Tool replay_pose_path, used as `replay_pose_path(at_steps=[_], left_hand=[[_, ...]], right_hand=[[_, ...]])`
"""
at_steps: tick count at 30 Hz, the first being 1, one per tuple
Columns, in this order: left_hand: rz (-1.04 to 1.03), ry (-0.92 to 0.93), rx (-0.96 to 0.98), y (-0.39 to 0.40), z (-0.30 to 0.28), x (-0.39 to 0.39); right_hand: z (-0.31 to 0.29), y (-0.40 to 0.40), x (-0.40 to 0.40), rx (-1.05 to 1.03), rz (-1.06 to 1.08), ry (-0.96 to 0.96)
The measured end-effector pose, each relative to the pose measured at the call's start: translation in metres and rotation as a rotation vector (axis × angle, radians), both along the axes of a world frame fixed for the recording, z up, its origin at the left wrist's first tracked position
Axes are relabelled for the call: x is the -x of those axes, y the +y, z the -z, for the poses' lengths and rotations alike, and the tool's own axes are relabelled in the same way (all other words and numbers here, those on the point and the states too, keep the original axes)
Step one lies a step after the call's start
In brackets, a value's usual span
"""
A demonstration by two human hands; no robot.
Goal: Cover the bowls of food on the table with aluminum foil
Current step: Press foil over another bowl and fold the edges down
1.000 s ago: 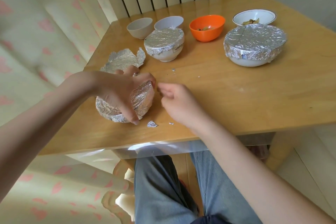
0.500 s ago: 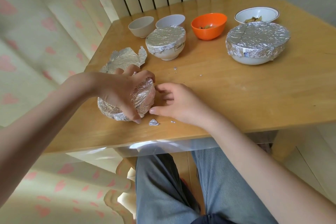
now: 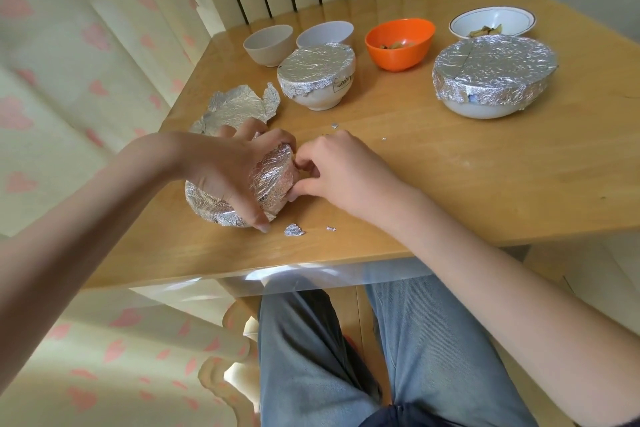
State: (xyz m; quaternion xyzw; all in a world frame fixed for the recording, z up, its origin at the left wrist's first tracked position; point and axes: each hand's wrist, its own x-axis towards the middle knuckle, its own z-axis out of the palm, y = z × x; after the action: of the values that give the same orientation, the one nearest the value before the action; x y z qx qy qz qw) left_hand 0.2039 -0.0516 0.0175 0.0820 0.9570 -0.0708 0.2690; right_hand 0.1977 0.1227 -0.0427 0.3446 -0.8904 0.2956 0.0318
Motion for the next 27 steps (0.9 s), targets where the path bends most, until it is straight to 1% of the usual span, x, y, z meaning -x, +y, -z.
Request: replay_pose_path(at_steps=[7, 10, 12, 15, 18, 22, 25, 27], left_hand=[[0.008, 0.001, 0.019, 0.002, -0.001, -0.002], [0.009, 0.011, 0.019, 0.001, -0.001, -0.002], [0.005, 0.01, 0.013, 0.001, 0.0, -0.002], [-0.002, -0.004, -0.007, 0.001, -0.001, -0.003], [-0.005, 0.016, 0.009, 0.003, -0.002, -0.004], [-0.046, 0.022, 0.035, 0.004, -0.003, -0.006], [-0.098, -0.026, 0.019, 0.002, -0.007, -0.01], [-0.087, -0.033, -0.012, 0.001, -0.013, -0.013]], right_hand=[[-0.014, 0.0, 0.02, -0.122, -0.061, 0.085], [-0.029, -0.001, 0.028, -0.257, -0.062, 0.247], [-0.038, -0.005, 0.033, -0.317, -0.083, 0.307], [-0.043, -0.008, 0.037, -0.358, -0.094, 0.302], [-0.029, 0.003, 0.028, -0.282, -0.047, 0.256], [-0.009, 0.014, -0.004, -0.181, 0.006, 0.106], [-0.003, 0.008, -0.021, -0.166, 0.019, 0.109], [0.0, 0.003, -0.027, -0.171, 0.039, 0.118]])
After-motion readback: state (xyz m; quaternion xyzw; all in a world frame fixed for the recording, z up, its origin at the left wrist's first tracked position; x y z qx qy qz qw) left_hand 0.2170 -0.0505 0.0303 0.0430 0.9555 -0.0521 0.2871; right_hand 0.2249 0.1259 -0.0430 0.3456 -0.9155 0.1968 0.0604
